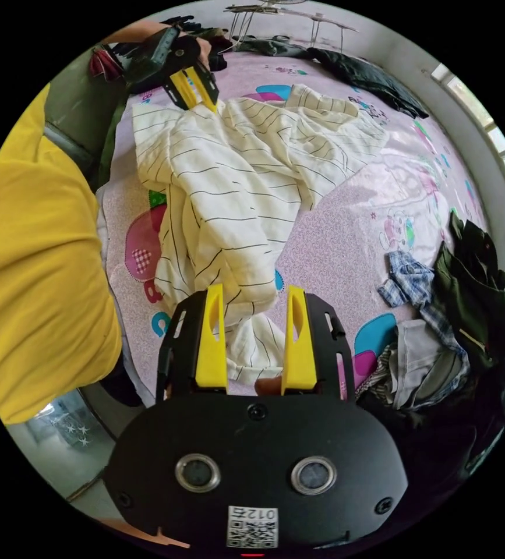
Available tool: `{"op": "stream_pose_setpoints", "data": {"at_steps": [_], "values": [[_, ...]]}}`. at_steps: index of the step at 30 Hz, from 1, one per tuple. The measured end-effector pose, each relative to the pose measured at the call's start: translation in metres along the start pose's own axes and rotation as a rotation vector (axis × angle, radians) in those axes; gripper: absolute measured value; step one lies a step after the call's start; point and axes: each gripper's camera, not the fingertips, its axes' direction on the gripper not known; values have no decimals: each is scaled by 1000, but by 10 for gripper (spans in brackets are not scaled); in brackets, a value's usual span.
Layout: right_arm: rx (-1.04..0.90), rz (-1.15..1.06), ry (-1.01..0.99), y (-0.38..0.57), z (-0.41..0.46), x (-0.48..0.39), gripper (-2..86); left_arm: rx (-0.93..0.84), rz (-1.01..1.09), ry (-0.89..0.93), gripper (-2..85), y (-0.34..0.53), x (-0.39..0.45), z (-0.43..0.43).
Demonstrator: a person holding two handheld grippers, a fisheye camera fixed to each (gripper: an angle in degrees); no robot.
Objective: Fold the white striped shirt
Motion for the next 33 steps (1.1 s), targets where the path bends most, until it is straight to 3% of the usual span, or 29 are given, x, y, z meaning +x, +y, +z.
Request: {"op": "stream_pose_setpoints", "data": {"at_steps": [6, 13, 18, 25, 30, 33], "values": [[-39, 16, 73, 24, 40, -43, 71, -60, -271, 68, 40, -12, 12, -27], [228, 287, 179, 89, -25, -36, 30, 16, -756, 23, 23, 29, 5, -119], [445, 304, 389, 124, -137, -45, 24, 138, -1051, -241, 15, 91, -6, -273], [599, 289, 877, 165, -280, -131, 20, 96, -1229, -646, 13, 123, 31, -473], [653, 311, 1012, 192, -318, -179, 19, 17, -1297, -783, 15, 120, 67, -568], [692, 346, 966, 211, -330, -192, 19, -43, -1304, -808, 17, 113, 81, -594]]}}
